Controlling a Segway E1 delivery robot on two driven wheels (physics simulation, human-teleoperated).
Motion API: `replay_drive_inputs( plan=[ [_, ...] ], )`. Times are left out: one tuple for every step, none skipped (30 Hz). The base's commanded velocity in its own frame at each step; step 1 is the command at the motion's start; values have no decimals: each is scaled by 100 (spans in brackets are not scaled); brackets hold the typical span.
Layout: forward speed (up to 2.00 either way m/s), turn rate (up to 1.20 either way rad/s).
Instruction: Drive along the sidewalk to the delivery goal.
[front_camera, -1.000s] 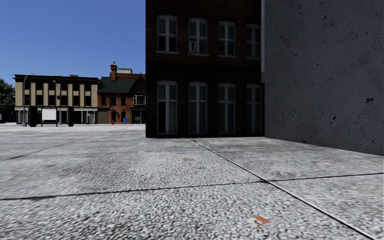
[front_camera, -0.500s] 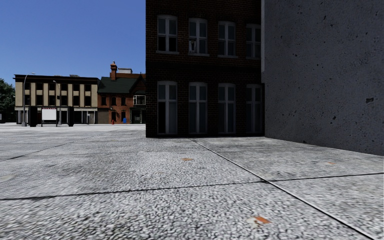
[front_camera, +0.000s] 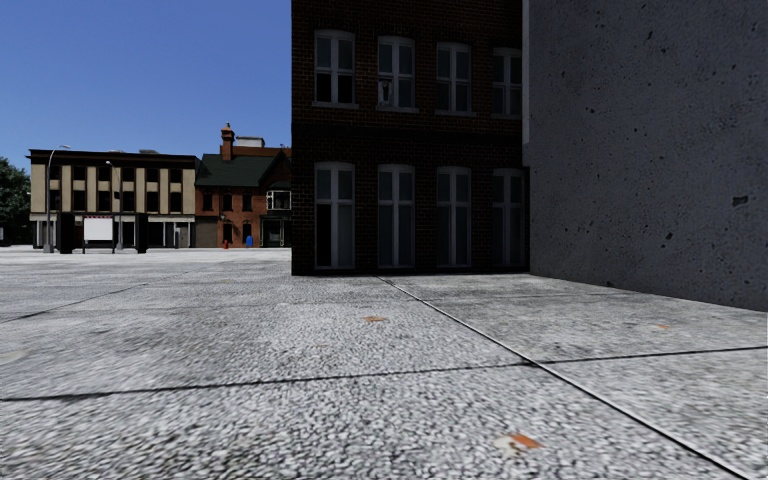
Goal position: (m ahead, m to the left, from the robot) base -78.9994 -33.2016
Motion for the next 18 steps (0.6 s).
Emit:
replay_drive_inputs(
  plan=[
    [109, 0],
    [101, 0],
    [101, 0],
    [102, 0],
    [112, 7],
    [129, 11],
    [129, 11],
    [156, 13],
    [166, 14],
    [168, 16],
    [169, 20],
    [169, 20],
    [170, 22],
    [172, 24],
    [172, 24],
    [172, 26],
    [173, 28],
    [173, 28]
  ],
)
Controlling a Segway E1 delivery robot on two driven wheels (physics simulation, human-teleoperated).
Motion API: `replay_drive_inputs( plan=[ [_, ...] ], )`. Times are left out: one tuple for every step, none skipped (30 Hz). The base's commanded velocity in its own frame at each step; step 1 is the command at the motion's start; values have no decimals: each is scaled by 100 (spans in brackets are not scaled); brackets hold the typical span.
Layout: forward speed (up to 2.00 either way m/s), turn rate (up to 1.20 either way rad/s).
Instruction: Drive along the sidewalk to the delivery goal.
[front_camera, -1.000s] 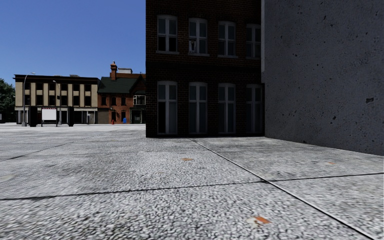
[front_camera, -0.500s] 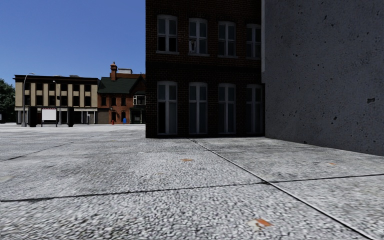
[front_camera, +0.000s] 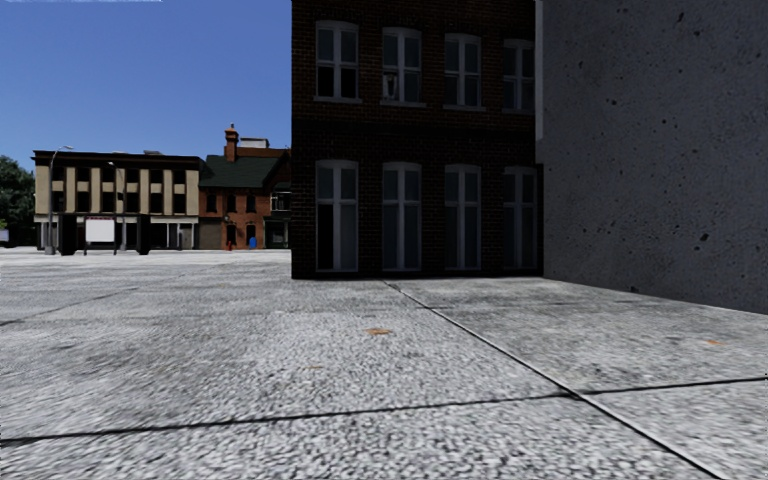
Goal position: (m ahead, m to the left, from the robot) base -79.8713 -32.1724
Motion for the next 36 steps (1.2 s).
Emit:
replay_drive_inputs(
  plan=[
    [173, 28],
    [173, 29],
    [173, 30],
    [174, 32],
    [174, 32],
    [174, 33],
    [174, 33],
    [174, 33],
    [174, 33],
    [174, 33],
    [174, 34],
    [174, 34],
    [174, 34],
    [174, 34],
    [174, 34],
    [174, 34],
    [174, 34],
    [174, 34],
    [174, 34],
    [174, 34],
    [174, 34],
    [174, 34],
    [174, 34],
    [175, 34],
    [177, 34],
    [178, 34],
    [178, 34],
    [180, 34],
    [180, 34],
    [180, 34],
    [180, 34],
    [180, 34],
    [180, 34],
    [180, 34],
    [180, 34],
    [181, 36]
  ],
)
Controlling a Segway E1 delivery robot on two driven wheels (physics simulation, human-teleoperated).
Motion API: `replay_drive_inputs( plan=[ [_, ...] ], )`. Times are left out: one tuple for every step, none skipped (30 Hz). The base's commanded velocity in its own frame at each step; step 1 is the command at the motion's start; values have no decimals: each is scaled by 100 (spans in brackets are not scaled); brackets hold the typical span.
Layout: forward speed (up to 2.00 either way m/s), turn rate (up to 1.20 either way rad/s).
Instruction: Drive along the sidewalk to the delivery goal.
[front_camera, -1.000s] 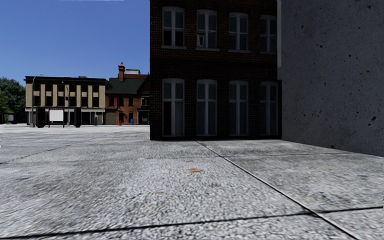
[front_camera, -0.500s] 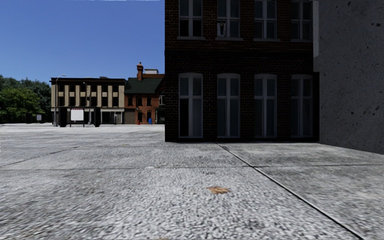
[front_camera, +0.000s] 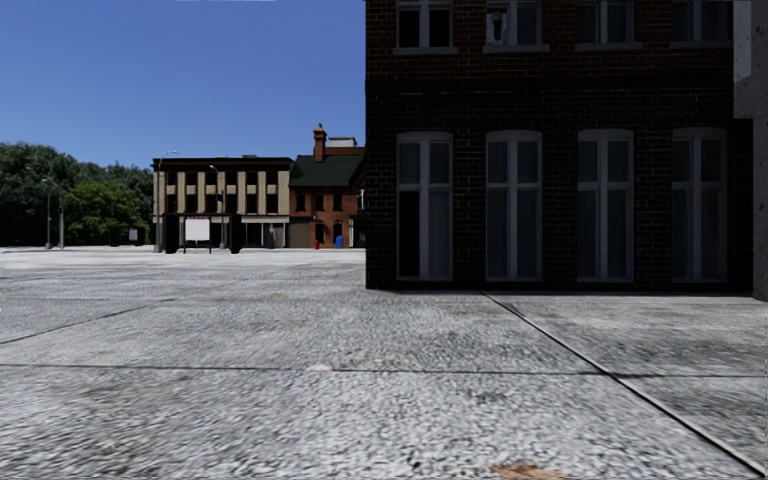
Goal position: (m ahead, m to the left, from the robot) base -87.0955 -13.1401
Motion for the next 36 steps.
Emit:
replay_drive_inputs(
  plan=[
    [181, 40],
    [181, 41],
    [181, 42],
    [181, 42],
    [181, 42],
    [181, 42],
    [181, 42],
    [181, 42],
    [181, 42],
    [181, 42],
    [181, 42],
    [181, 42],
    [181, 43],
    [181, 46],
    [181, 47],
    [181, 47],
    [181, 47],
    [181, 47],
    [181, 47],
    [181, 48],
    [181, 48],
    [181, 48],
    [181, 51],
    [181, 53],
    [181, 53],
    [181, 54],
    [181, 56],
    [181, 56],
    [181, 57],
    [181, 59],
    [181, 66],
    [181, 66],
    [181, 69],
    [181, 70],
    [181, 70],
    [181, 70]
  ],
)
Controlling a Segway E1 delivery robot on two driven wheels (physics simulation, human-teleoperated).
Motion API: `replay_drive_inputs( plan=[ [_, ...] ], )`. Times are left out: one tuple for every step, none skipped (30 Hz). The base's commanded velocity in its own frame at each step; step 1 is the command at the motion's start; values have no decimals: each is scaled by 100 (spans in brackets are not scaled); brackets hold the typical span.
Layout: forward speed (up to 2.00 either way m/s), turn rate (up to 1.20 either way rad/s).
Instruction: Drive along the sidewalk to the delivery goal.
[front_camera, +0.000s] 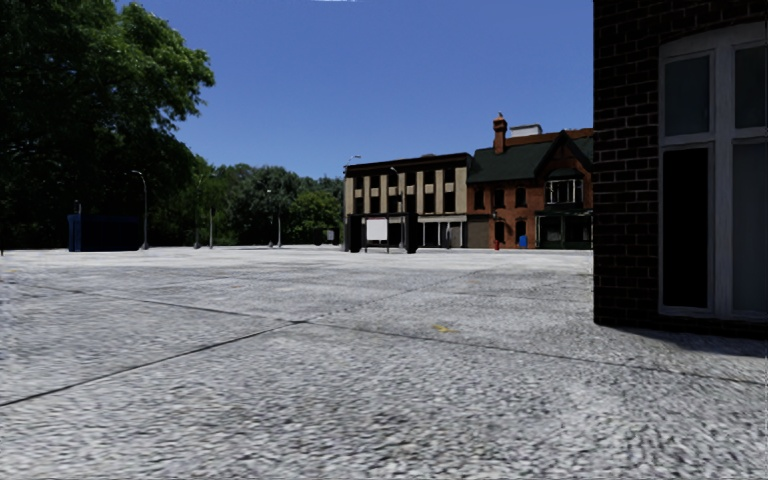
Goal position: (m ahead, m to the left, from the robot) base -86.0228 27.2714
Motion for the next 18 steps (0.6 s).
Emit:
replay_drive_inputs(
  plan=[
    [181, 70],
    [181, 70],
    [181, 70],
    [181, 70],
    [181, 70],
    [181, 70],
    [181, 70],
    [181, 70],
    [181, 70],
    [181, 70],
    [181, 70],
    [181, 70],
    [181, 70],
    [181, 70],
    [181, 70],
    [181, 70],
    [177, 70],
    [173, 70]
  ],
)
